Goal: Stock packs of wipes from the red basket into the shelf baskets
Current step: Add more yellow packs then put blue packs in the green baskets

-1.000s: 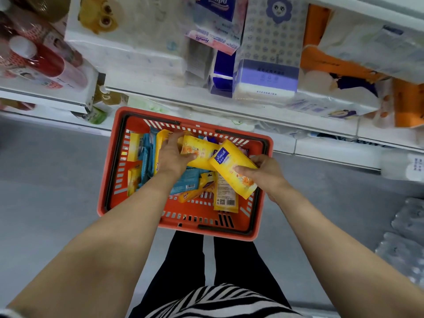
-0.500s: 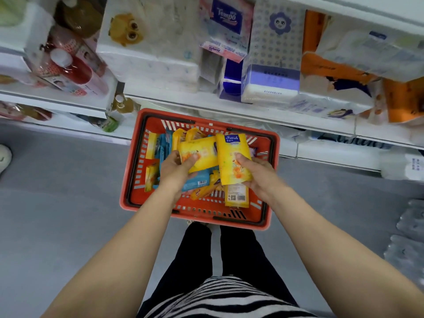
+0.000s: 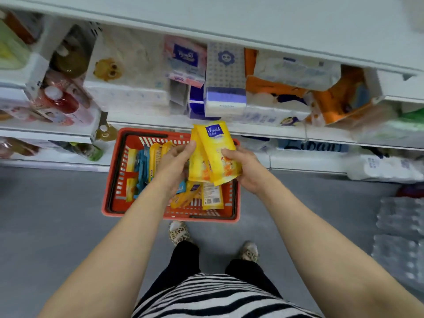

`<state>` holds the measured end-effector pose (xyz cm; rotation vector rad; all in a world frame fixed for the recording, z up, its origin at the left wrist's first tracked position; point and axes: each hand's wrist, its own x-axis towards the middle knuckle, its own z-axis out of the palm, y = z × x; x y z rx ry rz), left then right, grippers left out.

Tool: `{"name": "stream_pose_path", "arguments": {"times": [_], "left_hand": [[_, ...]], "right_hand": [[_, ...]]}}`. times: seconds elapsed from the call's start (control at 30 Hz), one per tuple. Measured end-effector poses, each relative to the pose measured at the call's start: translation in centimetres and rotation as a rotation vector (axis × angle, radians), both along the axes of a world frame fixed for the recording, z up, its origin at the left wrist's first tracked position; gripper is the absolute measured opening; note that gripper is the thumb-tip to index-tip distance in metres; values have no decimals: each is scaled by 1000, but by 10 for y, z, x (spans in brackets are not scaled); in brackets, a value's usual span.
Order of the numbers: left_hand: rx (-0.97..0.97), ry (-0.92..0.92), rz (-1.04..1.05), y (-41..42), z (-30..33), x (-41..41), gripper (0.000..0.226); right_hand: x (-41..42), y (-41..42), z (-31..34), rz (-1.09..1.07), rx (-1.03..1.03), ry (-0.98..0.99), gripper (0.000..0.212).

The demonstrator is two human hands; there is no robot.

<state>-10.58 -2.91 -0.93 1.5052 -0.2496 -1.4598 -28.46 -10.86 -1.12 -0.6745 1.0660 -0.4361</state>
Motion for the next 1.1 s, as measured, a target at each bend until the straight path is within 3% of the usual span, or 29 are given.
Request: {"name": "stream_pose_path", "arguments": {"times": [0.1, 0.23, 0.33, 0.43, 0.47, 0.6, 0.63, 0.73, 0.77, 0.83, 0.93, 1.1], "left_hand": [[-32, -154, -124, -16, 26, -34, 44], [-124, -128, 26, -37, 54, -114, 18], [-198, -44, 83, -49, 74, -192, 26], [-258, -38, -1, -60, 86, -263, 28], [-281, -49, -12, -65, 90, -282, 33], [-361, -190, 7, -90, 113, -337, 91], [-386, -267, -31, -95, 118, -351, 88], [-463, -502, -252, -114, 129, -389, 37], [-474, -546, -309, -122, 135, -401, 32], [-473, -581, -381, -146, 146, -425, 34], [-468, -525, -435, -188, 157, -461, 20], [-539, -446, -365, -275, 165, -519, 21]], "right_hand": [[-37, -3, 23, -19, -75, -20, 60], [-109, -9, 48, -132, -153, -29, 59], [-179, -14, 67, -188, -208, -14, 53], [-256, -22, 86, -241, -253, -28, 38], [-281, -25, 91, -251, -275, -33, 33], [-365, -34, 111, -306, -398, 4, 38], [-382, -35, 116, -323, -419, 15, 42], [-422, -44, 129, -368, -460, 24, 53], [-433, -49, 134, -384, -473, 20, 55], [-456, -65, 140, -417, -501, 12, 53], [-493, -95, 146, -452, -509, 9, 49], [-555, -183, 167, -487, -568, 12, 32]]}}
